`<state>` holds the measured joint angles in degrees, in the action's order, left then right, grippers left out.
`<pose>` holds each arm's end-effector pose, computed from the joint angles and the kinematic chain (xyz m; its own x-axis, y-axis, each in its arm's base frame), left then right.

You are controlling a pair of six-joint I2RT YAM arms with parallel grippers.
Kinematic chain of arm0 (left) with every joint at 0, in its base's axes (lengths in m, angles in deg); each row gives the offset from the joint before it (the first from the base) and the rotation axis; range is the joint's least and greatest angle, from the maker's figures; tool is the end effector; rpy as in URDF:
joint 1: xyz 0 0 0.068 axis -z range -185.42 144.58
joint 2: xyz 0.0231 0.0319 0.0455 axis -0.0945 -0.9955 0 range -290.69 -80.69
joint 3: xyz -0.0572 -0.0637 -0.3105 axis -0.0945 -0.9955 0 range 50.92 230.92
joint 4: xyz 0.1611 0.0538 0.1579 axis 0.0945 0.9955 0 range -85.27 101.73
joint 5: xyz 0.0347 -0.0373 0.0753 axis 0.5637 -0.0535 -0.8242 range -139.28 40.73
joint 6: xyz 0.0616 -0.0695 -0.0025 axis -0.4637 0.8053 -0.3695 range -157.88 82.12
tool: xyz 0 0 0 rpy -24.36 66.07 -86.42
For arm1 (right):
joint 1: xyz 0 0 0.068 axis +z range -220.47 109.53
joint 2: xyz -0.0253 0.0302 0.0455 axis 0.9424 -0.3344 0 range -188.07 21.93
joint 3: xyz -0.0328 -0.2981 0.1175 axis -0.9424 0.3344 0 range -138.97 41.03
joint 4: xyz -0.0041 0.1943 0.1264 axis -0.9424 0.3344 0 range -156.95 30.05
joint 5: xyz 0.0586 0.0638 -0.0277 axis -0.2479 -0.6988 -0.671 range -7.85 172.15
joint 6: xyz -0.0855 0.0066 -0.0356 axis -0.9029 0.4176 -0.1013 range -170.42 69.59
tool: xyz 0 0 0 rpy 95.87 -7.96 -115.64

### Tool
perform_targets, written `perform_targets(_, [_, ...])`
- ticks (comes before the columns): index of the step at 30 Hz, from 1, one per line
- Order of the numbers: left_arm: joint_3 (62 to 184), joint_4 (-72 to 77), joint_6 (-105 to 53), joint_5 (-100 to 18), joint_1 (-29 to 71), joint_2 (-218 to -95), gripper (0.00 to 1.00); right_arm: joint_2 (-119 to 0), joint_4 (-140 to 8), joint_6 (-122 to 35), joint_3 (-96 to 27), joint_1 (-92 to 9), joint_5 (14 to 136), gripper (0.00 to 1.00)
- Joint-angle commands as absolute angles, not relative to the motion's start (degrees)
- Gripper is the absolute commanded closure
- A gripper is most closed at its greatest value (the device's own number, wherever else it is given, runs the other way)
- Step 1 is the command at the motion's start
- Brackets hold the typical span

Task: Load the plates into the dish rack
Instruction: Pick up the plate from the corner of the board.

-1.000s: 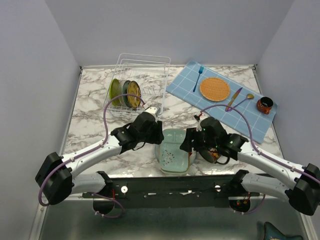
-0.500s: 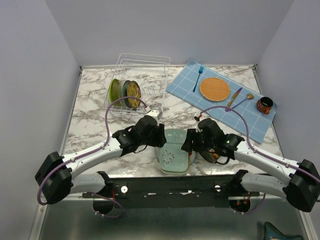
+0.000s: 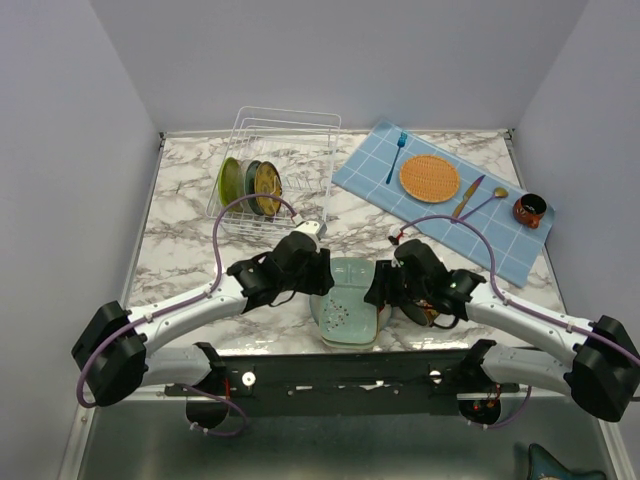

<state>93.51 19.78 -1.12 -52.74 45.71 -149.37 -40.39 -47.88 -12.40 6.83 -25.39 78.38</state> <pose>0.1558 -0.1852 0.2631 -0.7788 0.0144 -0.6271 0.3527 0.8368 -0.4188 0.1351 0.1435 0.2291 -0.8627 0.0052 -0.5057 -0.2624 0.8502 0.4565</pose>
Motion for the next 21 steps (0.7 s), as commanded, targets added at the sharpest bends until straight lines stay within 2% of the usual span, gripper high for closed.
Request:
perform_targets(1, [92.67, 18.62, -0.79, -53.93, 46.08, -150.03, 0.42, -41.00, -49.37, -11.48, 7.98, -24.85, 79.33, 0.46])
perform_targets(9, [92.32, 18.09, -0.61, -53.85, 46.26, -150.56, 0.42, -40.82, -49.46, -11.39, 7.98, -24.94, 79.42, 0.53])
perform_targets(21, [91.97, 17.56, -0.52, -53.84, 46.26, -150.82, 0.42, -41.00, -49.28, -11.39, 8.06, -24.85, 79.69, 0.68])
